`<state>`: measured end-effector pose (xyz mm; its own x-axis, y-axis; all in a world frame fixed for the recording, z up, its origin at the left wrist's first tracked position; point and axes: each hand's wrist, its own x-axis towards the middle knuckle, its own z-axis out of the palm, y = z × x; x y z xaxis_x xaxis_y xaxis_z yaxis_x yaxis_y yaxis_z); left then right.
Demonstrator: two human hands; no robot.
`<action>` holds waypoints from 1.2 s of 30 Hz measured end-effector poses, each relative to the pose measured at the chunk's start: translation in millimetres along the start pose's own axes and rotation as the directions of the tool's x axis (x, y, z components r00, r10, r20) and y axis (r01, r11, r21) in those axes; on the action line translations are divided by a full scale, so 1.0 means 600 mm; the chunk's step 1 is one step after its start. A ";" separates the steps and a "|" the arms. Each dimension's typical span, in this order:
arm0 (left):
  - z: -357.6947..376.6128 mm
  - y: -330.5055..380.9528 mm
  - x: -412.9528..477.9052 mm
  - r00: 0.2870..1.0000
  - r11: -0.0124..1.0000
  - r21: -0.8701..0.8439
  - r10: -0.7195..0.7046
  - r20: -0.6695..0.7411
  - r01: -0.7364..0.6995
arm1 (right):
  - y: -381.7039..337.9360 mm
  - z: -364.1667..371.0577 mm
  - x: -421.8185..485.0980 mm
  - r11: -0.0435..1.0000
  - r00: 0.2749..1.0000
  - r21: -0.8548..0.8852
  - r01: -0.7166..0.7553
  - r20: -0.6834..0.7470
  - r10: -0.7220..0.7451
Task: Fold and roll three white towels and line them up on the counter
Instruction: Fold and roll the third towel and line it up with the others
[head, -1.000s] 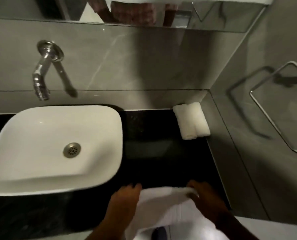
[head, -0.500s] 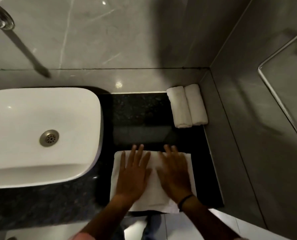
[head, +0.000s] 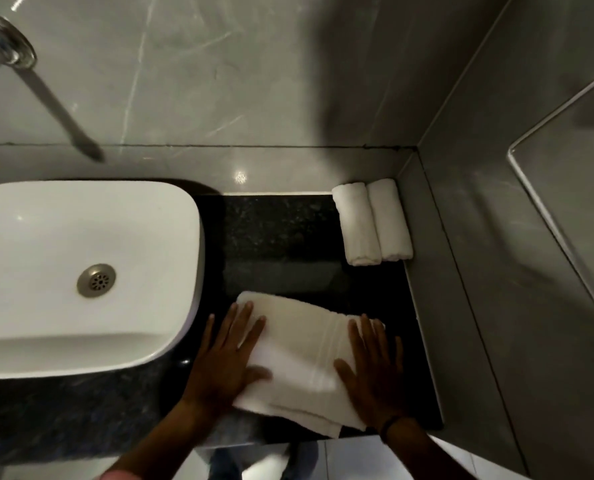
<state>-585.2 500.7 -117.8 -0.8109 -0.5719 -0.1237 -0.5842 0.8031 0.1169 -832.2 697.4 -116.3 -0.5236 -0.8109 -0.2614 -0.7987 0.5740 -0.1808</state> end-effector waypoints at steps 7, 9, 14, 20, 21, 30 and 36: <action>-0.078 0.082 0.028 0.998 0.994 -0.099 -0.050 -0.041 0.045 | -0.055 0.009 -0.154 0.999 0.998 0.037 -0.035 0.044 0.033; -0.049 0.091 -0.044 0.999 0.976 -0.218 0.028 0.042 -0.018 | -0.043 0.018 -0.172 0.998 0.997 0.026 0.056 0.043 -0.057; 0.023 0.083 -0.194 0.956 0.983 -0.108 0.168 0.238 -0.146 | 0.021 0.055 -0.196 0.945 0.941 -0.065 0.319 -0.099 -0.325; 0.014 0.081 -0.187 0.992 0.943 -0.306 0.127 -0.028 -0.129 | 0.037 0.046 -0.167 0.909 0.878 -0.030 0.416 -0.248 -0.410; 0.008 0.079 -0.184 0.992 0.917 -0.382 0.090 -0.086 -0.117 | 0.031 0.037 -0.162 0.921 0.907 0.076 0.382 -0.220 -0.358; -0.021 0.071 -0.157 0.989 0.931 -0.344 0.143 0.034 -0.122 | -0.010 -0.003 -0.126 0.761 0.999 0.648 -0.027 -0.007 0.042; 0.019 0.075 -0.173 0.995 0.951 -0.294 0.101 0.012 -0.093 | -0.017 0.005 -0.120 0.723 0.993 0.684 -0.102 0.030 0.111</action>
<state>-527.3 598.2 -110.9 -0.8654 -0.4857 -0.1235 -0.4899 0.7678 0.4129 -785.1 750.3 -98.6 -0.5998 -0.7382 -0.3086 -0.3210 0.5753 -0.7524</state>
